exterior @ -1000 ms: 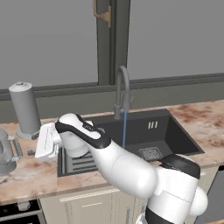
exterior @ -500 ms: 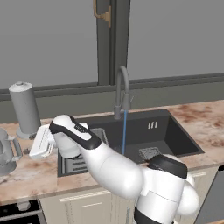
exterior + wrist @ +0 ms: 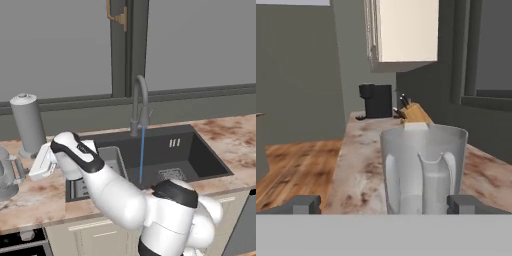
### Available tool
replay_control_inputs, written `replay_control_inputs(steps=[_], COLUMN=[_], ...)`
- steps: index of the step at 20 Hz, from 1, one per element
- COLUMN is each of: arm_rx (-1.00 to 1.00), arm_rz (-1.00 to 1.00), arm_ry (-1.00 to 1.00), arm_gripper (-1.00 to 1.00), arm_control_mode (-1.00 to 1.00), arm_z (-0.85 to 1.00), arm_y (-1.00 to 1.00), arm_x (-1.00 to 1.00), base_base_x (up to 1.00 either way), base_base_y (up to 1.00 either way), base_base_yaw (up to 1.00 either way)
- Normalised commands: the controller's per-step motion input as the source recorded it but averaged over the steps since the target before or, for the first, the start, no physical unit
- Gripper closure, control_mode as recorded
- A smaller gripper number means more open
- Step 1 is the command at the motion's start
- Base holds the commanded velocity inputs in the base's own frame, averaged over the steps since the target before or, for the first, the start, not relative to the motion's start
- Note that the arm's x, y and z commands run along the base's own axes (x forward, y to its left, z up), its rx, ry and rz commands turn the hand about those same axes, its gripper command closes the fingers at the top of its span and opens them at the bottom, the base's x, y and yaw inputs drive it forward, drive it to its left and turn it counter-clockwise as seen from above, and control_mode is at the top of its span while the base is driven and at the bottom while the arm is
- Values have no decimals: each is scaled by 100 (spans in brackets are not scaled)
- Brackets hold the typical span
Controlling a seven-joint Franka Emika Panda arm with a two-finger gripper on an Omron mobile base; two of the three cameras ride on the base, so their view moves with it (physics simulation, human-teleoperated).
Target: Turn on the sink faucet and place the jug under the water for a few seconds to fill it up.
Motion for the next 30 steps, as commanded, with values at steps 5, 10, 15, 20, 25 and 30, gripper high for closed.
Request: replay_control_inputs(steps=[5,10,15,20,25,30], arm_rx=[0,0,0,0,0,0], arm_rz=[0,0,0,0,0,0], arm_ry=[0,0,0,0,0,0], arm_gripper=[-100,-100,-100,-100,-100,-100], arm_control_mode=[-100,-100,-100,-100,-100,-100], arm_z=[-17,-13,-15,-14,-13,-10], arm_y=[26,14,5,8,26,30], arm_x=[10,24,29,22,0,0], base_base_x=[0,0,0,0,0,0], base_base_y=[0,0,0,0,0,0], base_base_yaw=[0,0,0,0,0,0])
